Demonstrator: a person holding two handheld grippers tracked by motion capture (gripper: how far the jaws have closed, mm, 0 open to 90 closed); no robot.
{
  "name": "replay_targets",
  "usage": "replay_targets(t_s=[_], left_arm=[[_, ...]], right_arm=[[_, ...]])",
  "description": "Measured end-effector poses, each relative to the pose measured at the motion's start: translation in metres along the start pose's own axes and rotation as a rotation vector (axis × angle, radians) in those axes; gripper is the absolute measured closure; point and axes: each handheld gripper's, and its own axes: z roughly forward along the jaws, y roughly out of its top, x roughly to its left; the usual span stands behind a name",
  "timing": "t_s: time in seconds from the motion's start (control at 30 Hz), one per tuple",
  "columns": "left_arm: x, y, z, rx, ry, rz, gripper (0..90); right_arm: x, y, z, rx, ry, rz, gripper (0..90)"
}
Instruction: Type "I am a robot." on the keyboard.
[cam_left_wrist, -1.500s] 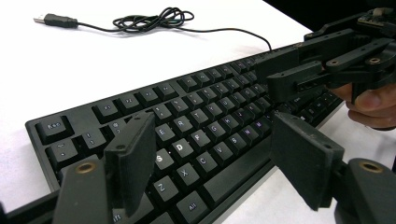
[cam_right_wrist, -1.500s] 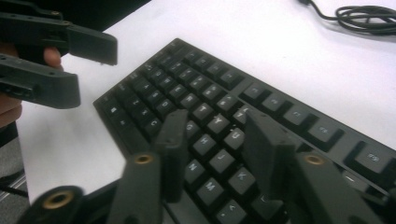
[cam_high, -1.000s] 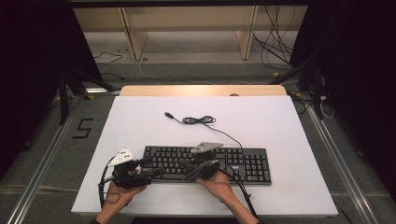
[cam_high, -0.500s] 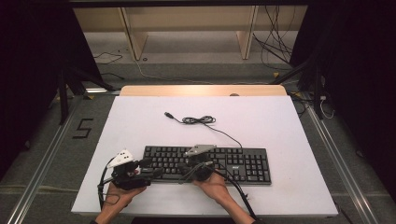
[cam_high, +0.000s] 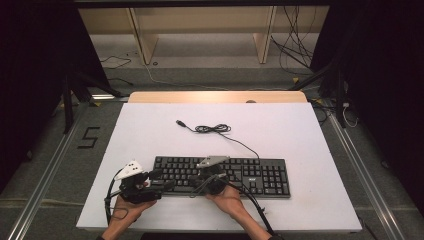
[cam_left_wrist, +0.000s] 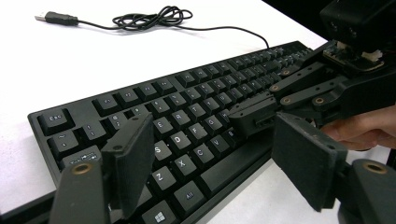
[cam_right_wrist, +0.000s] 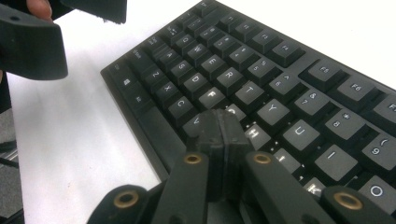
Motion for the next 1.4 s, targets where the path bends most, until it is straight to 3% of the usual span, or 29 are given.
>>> replay_targets(t_s=[0.9,1.4], left_arm=[[-0.001,0.001,-0.001,-0.022,-0.003,0.007,27.3],[0.0,0.0,-0.002,-0.023,0.001,0.01,27.3]], right_arm=[[0.002,-0.003,0.003,0.017,-0.008,-0.013,90.0],[-0.005,0.001,-0.007,-0.02,0.004,0.015,78.0]])
